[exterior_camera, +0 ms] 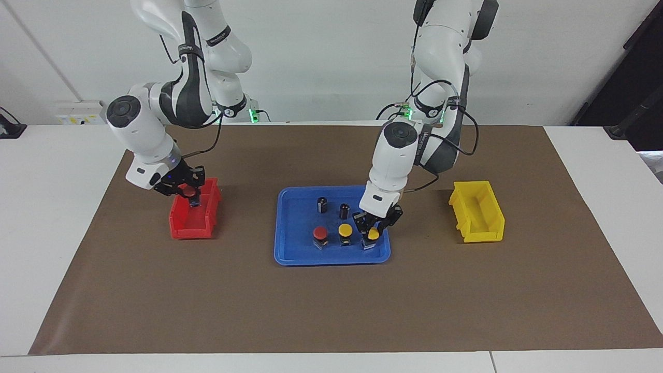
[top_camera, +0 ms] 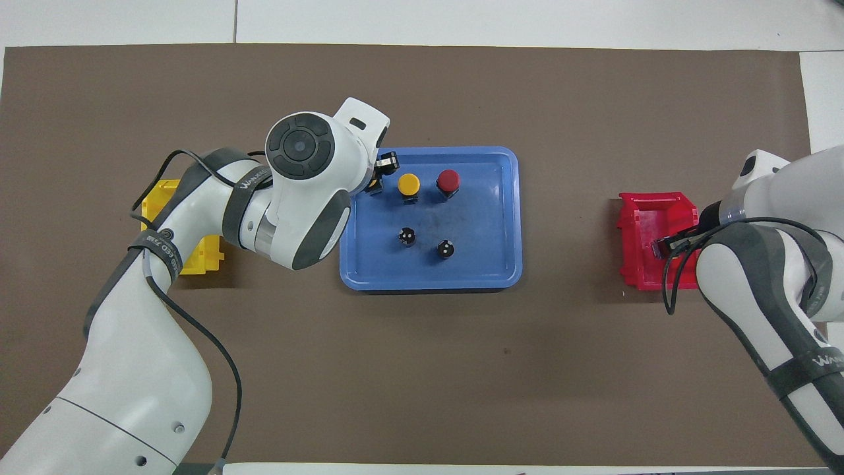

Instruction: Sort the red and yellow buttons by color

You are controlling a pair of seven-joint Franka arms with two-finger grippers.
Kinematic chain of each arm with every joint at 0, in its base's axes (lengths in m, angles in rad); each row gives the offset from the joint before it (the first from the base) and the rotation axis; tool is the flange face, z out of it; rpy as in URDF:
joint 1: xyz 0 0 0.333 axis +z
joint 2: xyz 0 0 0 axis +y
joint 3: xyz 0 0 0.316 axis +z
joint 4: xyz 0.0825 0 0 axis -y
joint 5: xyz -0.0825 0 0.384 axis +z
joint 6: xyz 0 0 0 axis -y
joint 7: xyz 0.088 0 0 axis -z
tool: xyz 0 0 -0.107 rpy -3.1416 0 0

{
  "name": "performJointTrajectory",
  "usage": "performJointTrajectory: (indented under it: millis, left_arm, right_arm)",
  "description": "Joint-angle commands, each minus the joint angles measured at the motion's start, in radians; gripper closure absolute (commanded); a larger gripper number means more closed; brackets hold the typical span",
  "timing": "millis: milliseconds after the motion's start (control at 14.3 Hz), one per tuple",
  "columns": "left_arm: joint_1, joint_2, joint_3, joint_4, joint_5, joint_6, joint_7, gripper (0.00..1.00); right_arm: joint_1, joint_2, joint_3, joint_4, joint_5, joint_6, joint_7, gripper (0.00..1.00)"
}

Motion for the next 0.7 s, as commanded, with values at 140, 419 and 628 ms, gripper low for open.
performJointTrajectory:
  millis: [140, 419, 628]
  left_arm:
    - [0.075, -0.149, 0.009, 0.067, 0.047, -0.385, 0.144, 0.98]
    - [0.205, -0.289, 0.009, -0.059, 0.048, -0.457, 0.358, 0.99]
    - [0.331, -0.408, 0.007, -0.244, 0.048, -0.337, 0.566, 0.98]
  right_arm:
    - [-0.010, -0.045, 0.009, -0.106, 0.020, 0.097, 0.020, 0.98]
    - [-0.010, -0.052, 0.010, -0.129, 0.020, 0.113, 0.020, 0.97]
    - [-0.010, -0.060, 0.010, -0.146, 0.020, 0.114, 0.021, 0.93]
